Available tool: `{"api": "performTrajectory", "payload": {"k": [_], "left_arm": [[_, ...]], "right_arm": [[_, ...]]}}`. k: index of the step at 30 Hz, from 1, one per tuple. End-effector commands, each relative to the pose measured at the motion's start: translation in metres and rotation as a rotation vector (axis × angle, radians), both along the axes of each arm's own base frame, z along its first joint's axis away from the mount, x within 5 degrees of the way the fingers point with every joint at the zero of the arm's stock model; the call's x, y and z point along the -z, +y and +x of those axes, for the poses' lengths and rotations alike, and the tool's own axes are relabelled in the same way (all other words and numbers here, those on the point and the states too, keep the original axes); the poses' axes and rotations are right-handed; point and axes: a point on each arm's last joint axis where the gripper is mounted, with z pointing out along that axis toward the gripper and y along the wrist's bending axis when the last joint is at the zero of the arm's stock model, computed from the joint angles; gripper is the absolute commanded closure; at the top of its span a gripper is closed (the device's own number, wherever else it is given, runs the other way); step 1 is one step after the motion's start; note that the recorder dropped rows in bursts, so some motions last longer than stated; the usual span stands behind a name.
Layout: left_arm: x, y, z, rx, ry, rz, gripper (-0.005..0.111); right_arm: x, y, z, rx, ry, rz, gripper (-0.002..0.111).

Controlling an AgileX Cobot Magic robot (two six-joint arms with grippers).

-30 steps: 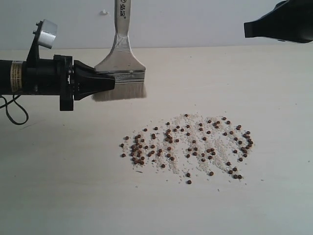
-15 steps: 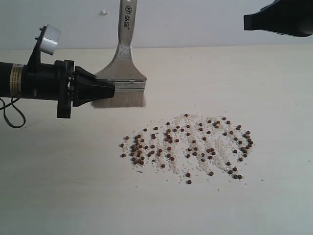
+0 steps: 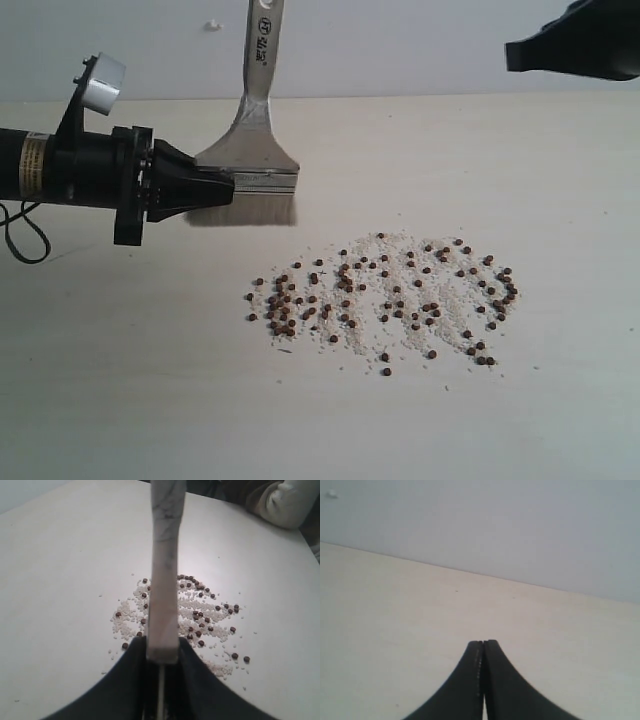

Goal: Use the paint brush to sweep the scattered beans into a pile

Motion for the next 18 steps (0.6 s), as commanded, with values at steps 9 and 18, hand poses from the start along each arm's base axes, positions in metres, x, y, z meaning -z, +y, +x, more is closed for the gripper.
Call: {"api": "performTrajectory", "payload": {"k": [9,18], "left_arm": [[-0.005,0.000,-0.001,0.005,-0.002,-0.017,0.107],[-0.004,0.000,-0.002,0.012,0.000,-0.011,0.107]], "right_arm": [[0.029,-0.069,0.027,0.161,0.024,-0.110,0.108],[0.033,-0.069,0.043,0.137,-0.243,-0.145,0.108]]}}
